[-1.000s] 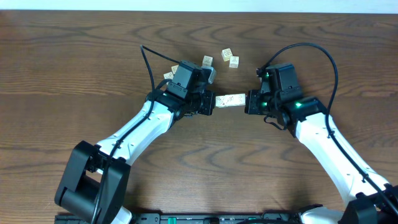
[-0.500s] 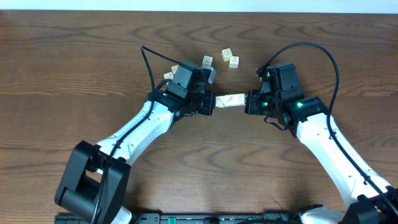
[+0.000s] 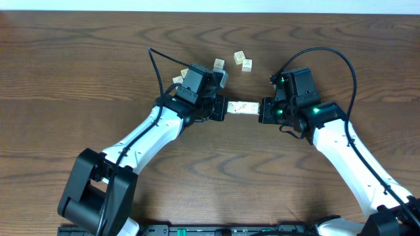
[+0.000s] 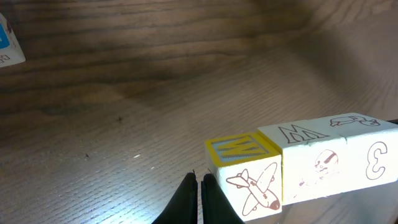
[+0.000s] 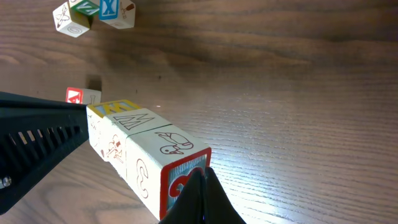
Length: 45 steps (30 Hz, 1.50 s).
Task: Lift 3 blocks
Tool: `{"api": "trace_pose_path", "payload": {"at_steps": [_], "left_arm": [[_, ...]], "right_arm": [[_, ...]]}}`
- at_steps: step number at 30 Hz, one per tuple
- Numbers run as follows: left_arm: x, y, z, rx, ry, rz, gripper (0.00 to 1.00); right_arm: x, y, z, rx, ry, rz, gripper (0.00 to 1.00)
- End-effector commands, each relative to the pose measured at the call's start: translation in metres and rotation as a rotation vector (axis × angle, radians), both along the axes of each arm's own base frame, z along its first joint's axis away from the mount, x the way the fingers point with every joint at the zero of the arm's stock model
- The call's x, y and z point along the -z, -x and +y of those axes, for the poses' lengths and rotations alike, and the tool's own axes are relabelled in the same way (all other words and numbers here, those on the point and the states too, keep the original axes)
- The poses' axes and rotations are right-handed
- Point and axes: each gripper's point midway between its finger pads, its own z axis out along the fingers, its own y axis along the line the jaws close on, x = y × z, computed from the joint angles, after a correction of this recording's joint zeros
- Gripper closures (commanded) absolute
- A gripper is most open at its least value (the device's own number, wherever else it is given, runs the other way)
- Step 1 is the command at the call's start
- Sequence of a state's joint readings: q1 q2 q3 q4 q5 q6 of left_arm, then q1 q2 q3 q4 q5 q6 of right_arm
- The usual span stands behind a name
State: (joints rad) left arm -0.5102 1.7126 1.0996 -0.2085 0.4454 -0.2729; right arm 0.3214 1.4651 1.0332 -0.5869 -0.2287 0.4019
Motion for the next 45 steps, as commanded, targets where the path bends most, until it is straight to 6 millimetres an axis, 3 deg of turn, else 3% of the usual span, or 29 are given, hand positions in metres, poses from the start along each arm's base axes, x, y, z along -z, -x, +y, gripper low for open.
{"api": "trace_pose_path", "payload": {"at_steps": [1, 35, 45], "left_arm": [[-0.058, 0.027, -0.051, 0.203, 0.204, -0.03, 0.93], [-0.079, 0.029, -0.05, 0.205, 0.228, -0.071, 0.94], [-0.076, 0.032, -0.048, 0.204, 0.218, -0.051, 0.93]], "right_arm": [[-0.026, 0.016, 0.053, -0.186, -0.188, 0.001, 0.99], [-0.025, 0.015, 0.051, -0.178, -0.176, -0.003, 0.99], [-0.025, 0.015, 0.051, -0.178, -0.176, -0.004, 0.99]]}}
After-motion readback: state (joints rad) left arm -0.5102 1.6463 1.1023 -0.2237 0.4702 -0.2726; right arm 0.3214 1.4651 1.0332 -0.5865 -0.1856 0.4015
